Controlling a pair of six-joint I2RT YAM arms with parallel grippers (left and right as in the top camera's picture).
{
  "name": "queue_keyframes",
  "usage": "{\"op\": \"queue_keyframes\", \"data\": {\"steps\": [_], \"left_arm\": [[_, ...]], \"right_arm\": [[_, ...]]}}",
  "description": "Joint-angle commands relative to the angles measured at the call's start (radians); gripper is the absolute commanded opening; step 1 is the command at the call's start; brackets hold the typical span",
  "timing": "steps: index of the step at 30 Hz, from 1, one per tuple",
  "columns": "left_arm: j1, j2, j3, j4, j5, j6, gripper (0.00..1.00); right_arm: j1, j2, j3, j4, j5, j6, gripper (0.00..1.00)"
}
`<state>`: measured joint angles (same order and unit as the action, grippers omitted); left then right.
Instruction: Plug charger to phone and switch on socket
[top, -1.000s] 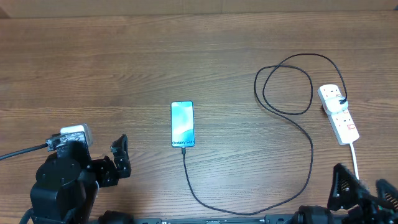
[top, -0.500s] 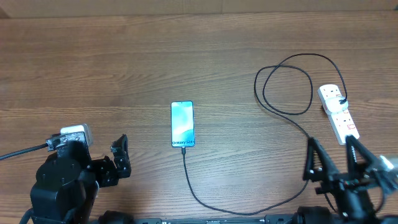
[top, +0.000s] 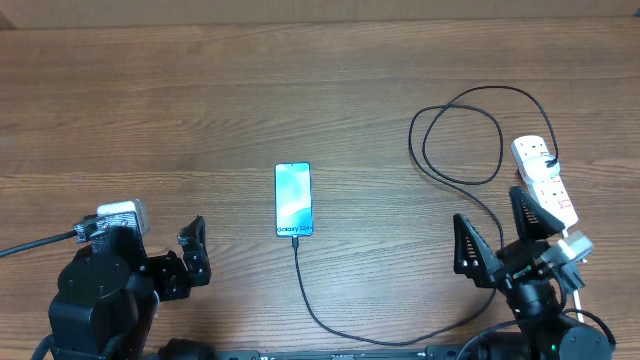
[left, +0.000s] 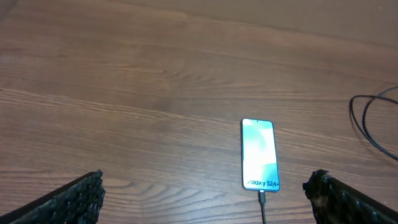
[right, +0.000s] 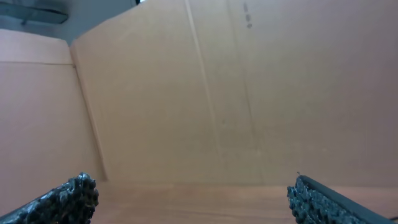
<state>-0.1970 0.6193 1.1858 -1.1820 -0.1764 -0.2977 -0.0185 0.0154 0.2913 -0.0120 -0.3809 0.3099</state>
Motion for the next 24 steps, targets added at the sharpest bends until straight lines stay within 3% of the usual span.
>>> {"op": "queue_keyframes", "data": {"steps": [1,12,24], "left_arm": [[-0.006,0.001,0.006,0.003,-0.01,-0.017,0.99],[-0.006,0.001,0.006,0.003,-0.01,-0.017,1.0],[-0.006,0.001,0.006,0.003,-0.01,-0.017,0.99]], "right_arm": [[0.005,-0.013,-0.042,0.029,0.015,-0.005,1.0],[0.005,-0.013,-0.216,0.253,0.087,-0.005,1.0],[0.003,-0.013,-0.283,0.238,0.164,-0.024,1.0]]}}
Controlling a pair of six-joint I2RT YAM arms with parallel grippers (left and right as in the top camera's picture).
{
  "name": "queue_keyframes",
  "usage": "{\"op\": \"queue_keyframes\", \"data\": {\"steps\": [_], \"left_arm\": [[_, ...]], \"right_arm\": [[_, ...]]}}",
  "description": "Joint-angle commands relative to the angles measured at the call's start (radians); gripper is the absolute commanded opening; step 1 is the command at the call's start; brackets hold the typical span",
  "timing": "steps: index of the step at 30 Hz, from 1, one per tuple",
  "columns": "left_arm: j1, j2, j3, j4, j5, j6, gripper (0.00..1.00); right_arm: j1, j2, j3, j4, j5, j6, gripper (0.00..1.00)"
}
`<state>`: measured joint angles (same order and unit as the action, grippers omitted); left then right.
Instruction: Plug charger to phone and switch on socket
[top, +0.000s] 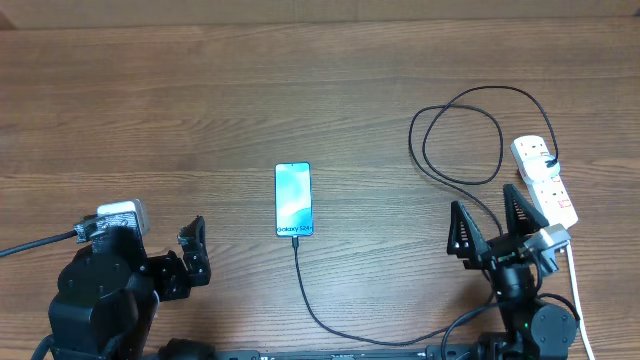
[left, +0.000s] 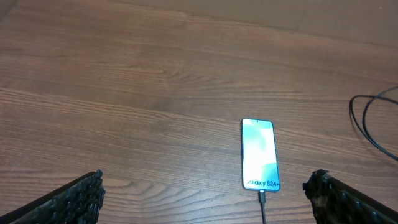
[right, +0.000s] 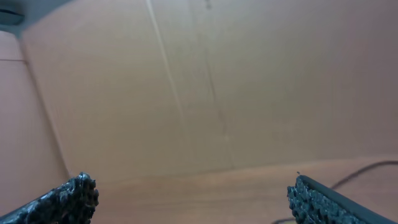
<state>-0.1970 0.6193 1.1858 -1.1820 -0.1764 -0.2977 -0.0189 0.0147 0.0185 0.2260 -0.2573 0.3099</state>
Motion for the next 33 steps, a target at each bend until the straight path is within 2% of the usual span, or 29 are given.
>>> {"op": "queue_keyframes", "data": {"steps": [1,4,7,13,33], "left_arm": [[-0.006,0.001,0.006,0.003,-0.01,-0.017,1.0],[-0.006,0.001,0.006,0.003,-0.009,-0.017,1.0],[-0.006,0.001,0.006,0.003,-0.01,-0.017,1.0],[-0.006,0.001,0.006,0.003,-0.01,-0.017,1.0],[-0.006,0.001,0.006,0.003,-0.009,-0.017,1.0]], "right_arm": [[0.003,-0.012,-0.01,0.0,0.04,-0.053,1.0],[0.003,-0.012,-0.01,-0.014,0.04,-0.142,1.0],[0.003,-0.012,-0.01,-0.102,0.04,-0.214,1.0],[0.001,-0.012,-0.011,-0.296,0.086,-0.218,1.0],[0.001,-0.012,-0.011,-0.294,0.107,-0.218,1.0]]}}
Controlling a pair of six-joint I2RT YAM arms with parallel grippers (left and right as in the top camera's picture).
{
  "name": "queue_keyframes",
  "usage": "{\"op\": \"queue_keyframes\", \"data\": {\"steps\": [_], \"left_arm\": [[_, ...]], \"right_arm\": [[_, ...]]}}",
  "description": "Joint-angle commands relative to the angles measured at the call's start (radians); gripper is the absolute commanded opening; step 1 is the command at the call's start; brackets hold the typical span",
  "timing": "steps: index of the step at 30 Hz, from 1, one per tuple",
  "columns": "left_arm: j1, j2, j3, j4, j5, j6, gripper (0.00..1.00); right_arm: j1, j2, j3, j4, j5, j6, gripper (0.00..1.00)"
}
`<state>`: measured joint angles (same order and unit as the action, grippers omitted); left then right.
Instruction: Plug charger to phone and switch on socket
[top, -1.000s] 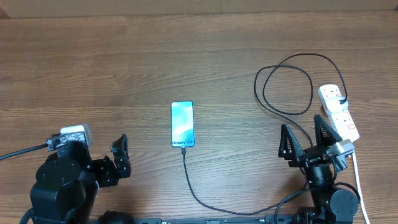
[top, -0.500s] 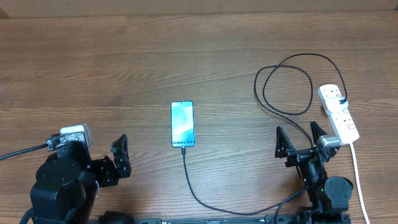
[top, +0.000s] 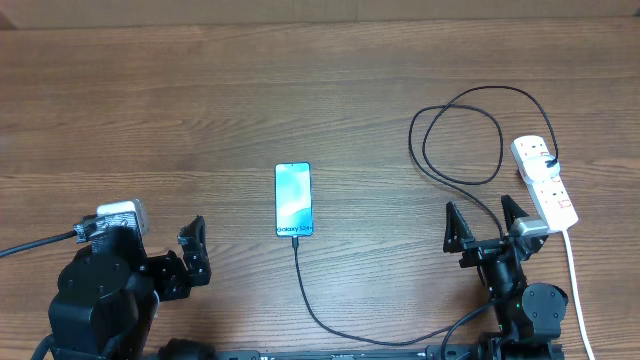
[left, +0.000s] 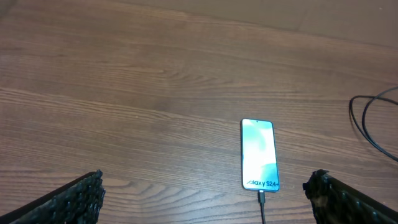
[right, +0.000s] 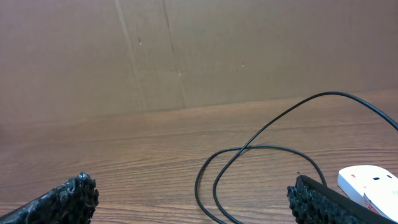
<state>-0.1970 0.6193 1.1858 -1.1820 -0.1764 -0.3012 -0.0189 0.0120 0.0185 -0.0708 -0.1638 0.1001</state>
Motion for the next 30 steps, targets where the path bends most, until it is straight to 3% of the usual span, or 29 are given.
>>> {"op": "queue_keyframes", "data": {"steps": [1,30], "left_arm": [[-0.006,0.001,0.006,0.003,-0.01,-0.013,0.99],[-0.029,-0.002,0.002,-0.021,-0.007,-0.014,1.0]], "right_arm": [[0.001,-0.009,-0.011,0.002,0.014,-0.008,1.0],[0.001,-0.009,-0.011,0.002,0.014,-0.008,1.0]]}}
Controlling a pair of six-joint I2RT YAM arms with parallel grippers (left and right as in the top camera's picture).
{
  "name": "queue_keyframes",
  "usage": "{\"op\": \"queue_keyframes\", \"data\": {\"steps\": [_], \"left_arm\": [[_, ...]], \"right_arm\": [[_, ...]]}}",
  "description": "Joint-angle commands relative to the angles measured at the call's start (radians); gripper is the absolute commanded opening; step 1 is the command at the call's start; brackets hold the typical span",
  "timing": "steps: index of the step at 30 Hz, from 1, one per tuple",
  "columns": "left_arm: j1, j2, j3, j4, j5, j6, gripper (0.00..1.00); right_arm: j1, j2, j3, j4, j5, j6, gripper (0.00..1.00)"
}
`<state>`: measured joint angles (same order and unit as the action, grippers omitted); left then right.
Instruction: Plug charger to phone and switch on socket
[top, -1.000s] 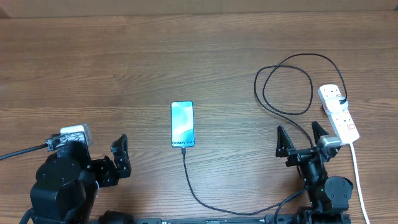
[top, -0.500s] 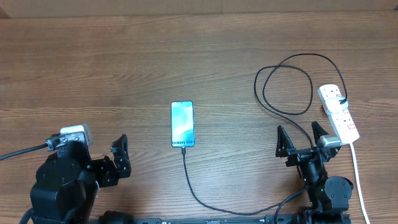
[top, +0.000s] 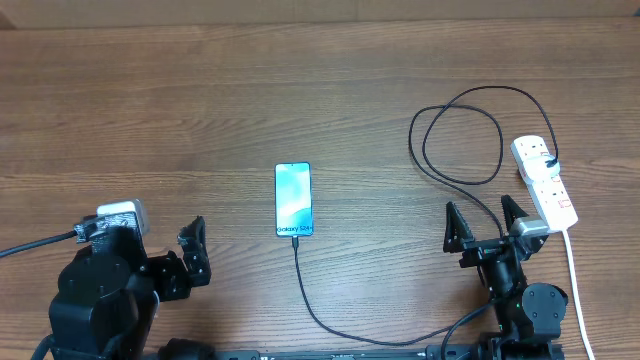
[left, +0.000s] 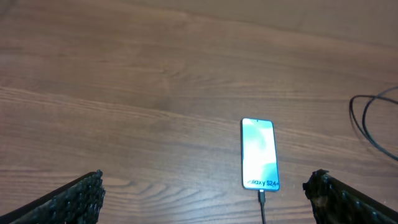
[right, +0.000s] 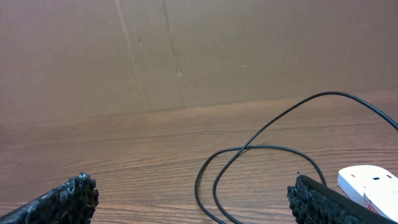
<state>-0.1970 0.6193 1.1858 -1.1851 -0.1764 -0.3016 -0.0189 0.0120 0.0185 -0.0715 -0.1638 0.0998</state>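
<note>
A lit phone (top: 293, 199) lies screen up at the table's middle, with the black charger cable (top: 330, 325) plugged into its near end. The cable loops (top: 455, 135) back to the white socket strip (top: 543, 180) at the right. The left wrist view shows the phone (left: 259, 154) ahead and right of centre. My left gripper (top: 193, 250) rests open at the near left, well apart from the phone. My right gripper (top: 483, 225) stands open at the near right, just short of the strip (right: 370, 185), nothing between its fingers.
A brown cardboard wall (right: 199, 50) closes the far side of the wooden table (top: 150, 110). The strip's white lead (top: 574, 290) runs down the right edge beside my right arm.
My right gripper stood tilted up beside the socket strip, its camera on the cardboard wall. It then sat lower and further left, and by 1.0 s ago it was level, facing the cable loop. The left gripper and the plugged phone stayed put.
</note>
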Motion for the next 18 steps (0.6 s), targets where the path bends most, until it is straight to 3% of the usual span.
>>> {"op": "queue_keyframes", "data": {"steps": [1,6,13,18], "left_arm": [[-0.047,-0.002,-0.001,-0.019,-0.007,-0.013,1.0],[-0.065,-0.006,-0.127,0.084,-0.019,-0.012,0.99],[-0.064,-0.14,-0.528,0.459,0.018,-0.009,0.99],[-0.042,-0.266,-0.79,0.64,0.085,-0.009,1.0]], "right_arm": [[0.001,-0.009,-0.011,0.003,0.014,-0.008,1.0],[0.001,-0.009,-0.011,0.003,0.014,-0.008,1.0],[0.001,-0.009,-0.011,0.003,0.014,-0.008,1.0],[0.001,-0.009,-0.011,0.003,0.014,-0.008,1.0]]}}
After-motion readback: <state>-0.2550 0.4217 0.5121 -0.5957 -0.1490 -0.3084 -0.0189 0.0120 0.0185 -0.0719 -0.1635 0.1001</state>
